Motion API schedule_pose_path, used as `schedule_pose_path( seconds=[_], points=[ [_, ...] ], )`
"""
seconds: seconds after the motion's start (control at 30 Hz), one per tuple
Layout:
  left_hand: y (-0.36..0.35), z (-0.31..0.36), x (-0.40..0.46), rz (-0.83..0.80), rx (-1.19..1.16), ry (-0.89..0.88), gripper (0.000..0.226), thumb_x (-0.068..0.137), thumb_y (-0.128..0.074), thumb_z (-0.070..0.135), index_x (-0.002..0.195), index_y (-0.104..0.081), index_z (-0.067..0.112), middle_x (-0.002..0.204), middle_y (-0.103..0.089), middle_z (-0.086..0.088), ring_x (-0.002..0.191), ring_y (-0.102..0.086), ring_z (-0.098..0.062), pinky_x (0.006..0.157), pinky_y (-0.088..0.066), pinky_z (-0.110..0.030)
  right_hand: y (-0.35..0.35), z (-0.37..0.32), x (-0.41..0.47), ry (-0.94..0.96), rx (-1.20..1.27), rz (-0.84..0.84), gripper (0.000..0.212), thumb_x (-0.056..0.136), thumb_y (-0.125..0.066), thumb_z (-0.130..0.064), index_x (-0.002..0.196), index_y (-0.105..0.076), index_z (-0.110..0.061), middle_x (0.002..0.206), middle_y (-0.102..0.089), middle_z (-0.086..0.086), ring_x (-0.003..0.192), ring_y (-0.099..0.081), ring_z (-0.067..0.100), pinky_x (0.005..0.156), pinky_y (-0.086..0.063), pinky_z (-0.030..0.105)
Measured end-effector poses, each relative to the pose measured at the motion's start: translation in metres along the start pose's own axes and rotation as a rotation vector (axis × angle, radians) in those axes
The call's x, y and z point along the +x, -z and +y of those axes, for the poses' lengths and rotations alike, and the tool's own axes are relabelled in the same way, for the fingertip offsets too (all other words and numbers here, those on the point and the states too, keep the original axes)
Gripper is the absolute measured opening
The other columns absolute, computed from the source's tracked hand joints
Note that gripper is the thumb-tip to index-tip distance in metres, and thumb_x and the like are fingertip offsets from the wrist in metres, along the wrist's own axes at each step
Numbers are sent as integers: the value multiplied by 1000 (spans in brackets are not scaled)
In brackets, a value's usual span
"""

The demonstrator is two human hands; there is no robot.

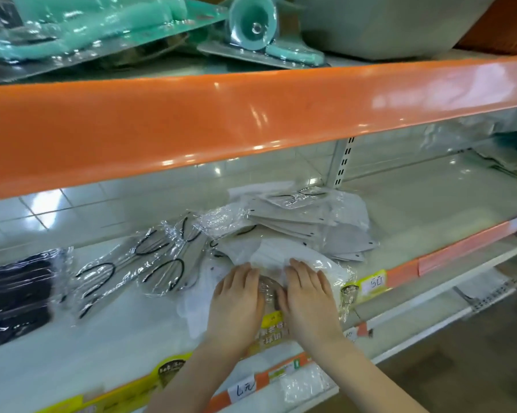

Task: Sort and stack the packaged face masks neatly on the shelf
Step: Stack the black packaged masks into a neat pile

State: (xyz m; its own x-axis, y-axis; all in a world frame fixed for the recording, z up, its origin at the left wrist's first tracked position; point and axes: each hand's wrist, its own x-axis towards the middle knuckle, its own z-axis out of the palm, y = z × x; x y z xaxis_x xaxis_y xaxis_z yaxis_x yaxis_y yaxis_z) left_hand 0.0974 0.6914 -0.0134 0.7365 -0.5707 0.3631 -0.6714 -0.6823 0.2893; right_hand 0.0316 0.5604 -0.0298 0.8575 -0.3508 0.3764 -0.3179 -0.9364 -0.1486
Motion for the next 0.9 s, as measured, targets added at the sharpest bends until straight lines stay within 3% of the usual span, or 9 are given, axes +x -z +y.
schedule_pose_path(
  seconds=[0.33,0.5,0.6,0.73,0.83,0.9],
  points=[
    [-16,14,26,-58,7,58,39,82,-39,26,104,-64,6,109,-66,-10,104,-64,-29,78,-55,-37,-12,29,32,163,64,-57,53,85,-41,-38,122,-61,-6,131,-58,12,121,-55,26,98,-47,46],
    [-19,5,35,-53,28,87,48,76,-40,27,109,-63,2,112,-64,-16,101,-64,-36,71,-56,-42,-20,37,56,215,103,-57,53,87,-43,-42,121,-62,-6,125,-61,8,117,-57,25,100,-44,42],
    [-20,-5,34,6,67,133,47,72,-40,25,107,-60,0,102,-62,-17,88,-62,-37,69,-53,-38,-20,37,71,208,100,-116,56,86,-38,-49,118,-61,-9,118,-63,4,108,-60,25,93,-45,38],
    [-17,-13,30,84,115,239,34,72,-38,23,85,-59,-1,80,-58,-16,71,-59,-37,61,-50,-41,-13,32,84,188,107,-211,74,81,-20,-59,127,-56,-13,125,-60,6,115,-56,28,97,-40,39],
    [-17,-15,28,28,105,248,26,73,-41,18,77,-59,-1,74,-58,-16,69,-60,-37,57,-50,-40,-13,26,83,228,79,-152,64,81,-30,-50,116,-62,-7,113,-64,9,103,-62,30,89,-48,39],
    [-19,-14,30,-3,13,279,22,71,-49,13,84,-61,0,83,-62,-17,82,-61,-38,69,-49,-42,-15,22,77,336,116,-45,49,82,-40,-38,107,-67,-6,107,-66,8,97,-64,29,86,-51,37]
  ],
)
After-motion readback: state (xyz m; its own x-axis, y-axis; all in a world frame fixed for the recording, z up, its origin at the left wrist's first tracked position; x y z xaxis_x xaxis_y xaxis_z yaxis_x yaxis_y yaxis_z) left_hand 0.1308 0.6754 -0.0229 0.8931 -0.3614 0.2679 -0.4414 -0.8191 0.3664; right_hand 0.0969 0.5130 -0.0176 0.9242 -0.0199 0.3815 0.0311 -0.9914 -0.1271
